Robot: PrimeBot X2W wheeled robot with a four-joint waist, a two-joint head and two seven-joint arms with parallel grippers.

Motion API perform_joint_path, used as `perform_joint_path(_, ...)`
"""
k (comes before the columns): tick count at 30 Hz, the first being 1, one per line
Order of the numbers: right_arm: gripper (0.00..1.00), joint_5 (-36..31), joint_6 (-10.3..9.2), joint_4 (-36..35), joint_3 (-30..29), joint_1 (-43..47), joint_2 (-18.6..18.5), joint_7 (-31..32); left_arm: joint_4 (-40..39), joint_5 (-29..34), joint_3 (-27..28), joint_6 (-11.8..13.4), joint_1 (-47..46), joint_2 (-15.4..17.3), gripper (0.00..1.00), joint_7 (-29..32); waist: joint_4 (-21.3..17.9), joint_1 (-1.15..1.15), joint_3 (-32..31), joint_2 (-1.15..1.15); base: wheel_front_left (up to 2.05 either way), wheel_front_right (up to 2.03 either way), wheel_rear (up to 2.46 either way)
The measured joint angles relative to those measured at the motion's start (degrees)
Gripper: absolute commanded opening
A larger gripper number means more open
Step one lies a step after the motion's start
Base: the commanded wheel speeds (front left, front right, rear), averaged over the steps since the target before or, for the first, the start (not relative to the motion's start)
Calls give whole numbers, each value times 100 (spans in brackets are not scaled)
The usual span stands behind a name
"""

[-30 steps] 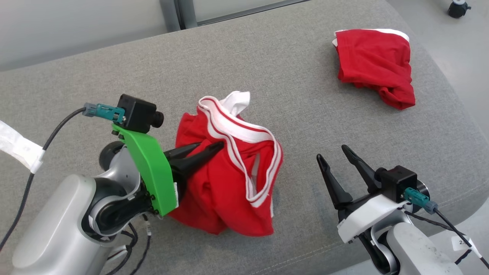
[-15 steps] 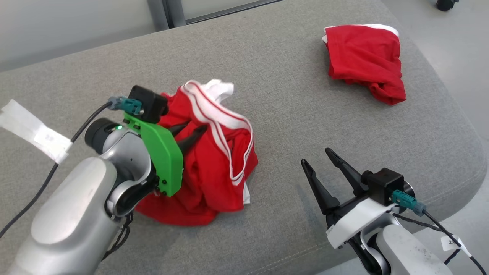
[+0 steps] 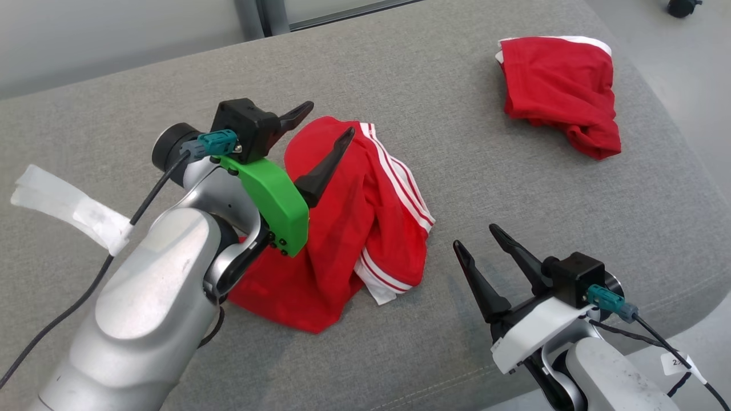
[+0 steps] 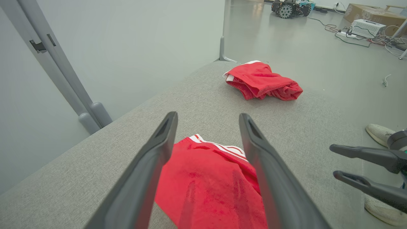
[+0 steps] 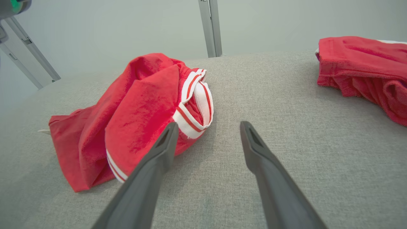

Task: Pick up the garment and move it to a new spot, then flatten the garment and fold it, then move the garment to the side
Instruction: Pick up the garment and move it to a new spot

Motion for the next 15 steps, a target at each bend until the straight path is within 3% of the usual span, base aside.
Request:
perform_joint_path(8, 100, 41, 63, 14, 144, 126, -58, 164, -188, 135, 70, 363, 277, -289, 100, -699, 364, 0, -16, 0, 0, 0, 0)
perform_joint_path(15, 100, 40, 109, 178, 353, 287, -140, 423, -364, 297, 109, 705, 817, -290, 100, -1178, 807, 0, -58, 0, 0, 0, 0)
